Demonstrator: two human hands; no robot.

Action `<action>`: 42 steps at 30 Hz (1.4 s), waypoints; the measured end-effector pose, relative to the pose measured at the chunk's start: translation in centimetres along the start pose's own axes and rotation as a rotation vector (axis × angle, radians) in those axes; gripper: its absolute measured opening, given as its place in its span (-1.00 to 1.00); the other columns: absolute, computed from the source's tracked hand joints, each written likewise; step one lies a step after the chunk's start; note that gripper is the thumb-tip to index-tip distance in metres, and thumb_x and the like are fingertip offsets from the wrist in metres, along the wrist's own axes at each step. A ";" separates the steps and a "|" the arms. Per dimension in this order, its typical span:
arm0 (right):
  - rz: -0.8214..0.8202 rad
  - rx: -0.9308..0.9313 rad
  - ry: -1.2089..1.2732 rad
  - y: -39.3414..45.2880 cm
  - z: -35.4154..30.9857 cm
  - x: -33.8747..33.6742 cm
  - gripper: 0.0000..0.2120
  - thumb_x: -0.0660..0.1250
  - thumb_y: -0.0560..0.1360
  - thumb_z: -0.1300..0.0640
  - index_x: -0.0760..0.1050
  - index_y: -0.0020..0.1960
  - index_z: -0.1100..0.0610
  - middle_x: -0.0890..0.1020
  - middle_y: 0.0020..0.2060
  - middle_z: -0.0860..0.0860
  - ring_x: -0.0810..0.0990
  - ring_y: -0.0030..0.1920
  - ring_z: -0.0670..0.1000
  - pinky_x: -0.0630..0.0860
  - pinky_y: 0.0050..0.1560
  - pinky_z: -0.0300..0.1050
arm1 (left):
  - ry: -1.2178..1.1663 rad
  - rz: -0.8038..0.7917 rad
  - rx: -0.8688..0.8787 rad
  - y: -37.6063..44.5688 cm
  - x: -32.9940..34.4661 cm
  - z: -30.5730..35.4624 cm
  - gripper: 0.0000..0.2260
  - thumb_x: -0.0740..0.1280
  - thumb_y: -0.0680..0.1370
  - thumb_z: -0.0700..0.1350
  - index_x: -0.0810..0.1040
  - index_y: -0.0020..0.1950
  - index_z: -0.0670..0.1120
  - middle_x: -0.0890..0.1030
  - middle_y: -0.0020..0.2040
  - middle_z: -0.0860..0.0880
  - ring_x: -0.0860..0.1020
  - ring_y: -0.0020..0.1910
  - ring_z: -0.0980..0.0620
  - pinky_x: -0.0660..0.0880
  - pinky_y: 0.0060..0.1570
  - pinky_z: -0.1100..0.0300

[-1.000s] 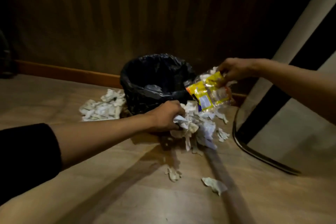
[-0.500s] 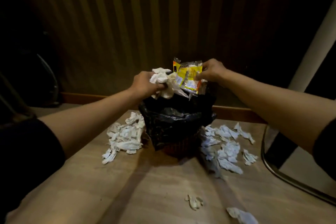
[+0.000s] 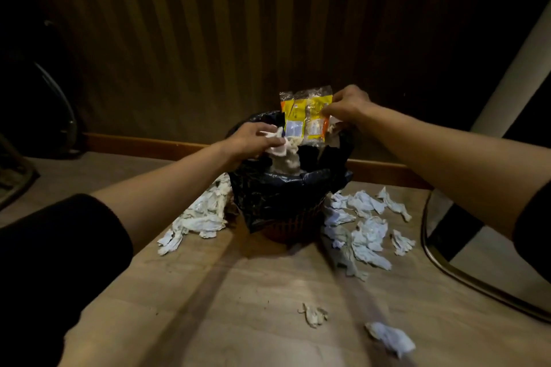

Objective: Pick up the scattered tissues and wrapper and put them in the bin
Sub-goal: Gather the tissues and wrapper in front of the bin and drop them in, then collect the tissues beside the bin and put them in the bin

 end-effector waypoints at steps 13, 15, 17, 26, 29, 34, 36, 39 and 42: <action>-0.098 0.010 0.067 0.1 0.0 2.0 -0.45 0.43 0.52 0.09 0.34 0.45 0.16 0.63 0.06 0.14 0.69 -0.11 0.05 0.62 -0.29 -0.12 | 0.130 0.141 0.242 -1.2 -0.9 -0.3 -0.74 0.40 0.55 -0.09 0.60 0.23 -0.08 0.68 0.08 -0.02 0.64 0.07 0.06 0.58 0.11 0.12; -0.123 0.008 0.052 0.0 0.1 1.9 -0.55 0.41 0.53 0.09 0.41 0.38 0.14 0.66 0.01 0.11 0.68 -0.09 0.04 0.59 -0.29 -0.15 | 0.177 0.144 0.286 -1.4 -0.5 -0.1 -0.77 0.39 0.56 -0.09 0.60 0.22 -0.04 0.67 0.07 0.03 0.63 0.06 0.12 0.56 0.13 0.17; -0.143 0.007 0.042 -0.1 0.5 1.5 -0.64 0.39 0.54 0.10 0.48 0.30 0.14 0.67 -0.01 0.10 0.70 -0.03 0.07 0.66 -0.15 -0.10 | 0.240 0.110 0.346 -1.9 0.3 0.4 -0.78 0.38 0.56 -0.07 0.61 0.21 -0.01 0.66 0.08 0.08 0.61 0.08 0.17 0.53 0.13 0.22; -0.044 0.079 -0.039 -0.6 5.3 -2.7 -0.84 0.39 0.54 0.12 0.57 0.10 0.12 0.69 -0.09 0.09 0.70 -0.13 0.00 0.64 -0.19 -0.16 | 0.397 -0.112 0.540 -4.5 7.2 3.2 -0.83 0.37 0.56 -0.07 0.64 0.13 -0.01 0.68 0.02 0.10 0.61 0.05 0.23 0.60 0.04 0.21; -0.014 0.100 -0.094 -0.7 7.9 -4.0 -0.89 0.39 0.54 0.11 0.58 0.04 0.11 0.70 -0.11 0.09 0.72 -0.10 0.04 0.67 -0.15 -0.10 | 0.501 -0.166 0.596 -4.9 9.8 3.6 -0.83 0.36 0.55 -0.07 0.65 0.12 -0.01 0.69 0.04 0.09 0.61 0.04 0.20 0.57 0.04 0.23; -0.055 0.183 -0.265 -1.2 13.1 -4.8 -0.87 0.40 0.53 0.12 0.58 0.05 0.13 0.68 -0.12 0.10 0.69 -0.15 0.03 0.66 -0.21 -0.09 | 0.618 -0.324 0.613 -5.3 14.5 2.5 -0.80 0.32 0.54 -0.04 0.63 0.12 -0.01 0.69 0.05 0.07 0.62 0.03 0.17 0.53 0.04 0.26; -0.140 0.208 -0.342 -1.6 15.2 -4.8 -0.85 0.40 0.53 0.12 0.59 0.08 0.12 0.65 -0.10 0.08 0.66 -0.17 0.00 0.57 -0.34 -0.18 | 0.661 -0.378 0.583 -5.0 16.5 1.6 -0.80 0.33 0.54 -0.04 0.63 0.13 -0.03 0.69 0.03 0.04 0.63 0.00 0.13 0.55 0.01 0.21; -0.304 0.221 -0.411 -2.1 18.6 -4.4 -0.80 0.39 0.53 0.14 0.56 0.14 0.14 0.63 -0.04 0.10 0.65 -0.13 0.00 0.53 -0.33 -0.21 | 0.750 -0.427 0.524 -4.3 19.8 0.1 -0.77 0.34 0.54 -0.04 0.58 0.16 -0.07 0.67 0.04 -0.02 0.63 0.01 0.03 0.57 0.01 0.14; -0.439 0.270 -0.453 -2.4 22.7 -3.4 -0.73 0.41 0.53 0.14 0.54 0.20 0.18 0.64 0.02 0.13 0.68 -0.05 0.06 0.62 -0.21 -0.14 | 0.868 -0.503 0.409 -2.4 23.0 -2.5 -0.66 0.35 0.52 -0.01 0.51 0.25 -0.13 0.61 0.14 -0.11 0.58 0.12 -0.09 0.52 0.04 0.14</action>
Point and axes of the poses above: each hand's wrist, its own y-axis towards the middle knuckle, its own x-axis out of the palm, z = x × y, the point moved 5 cm from there along y, towards the middle knuckle
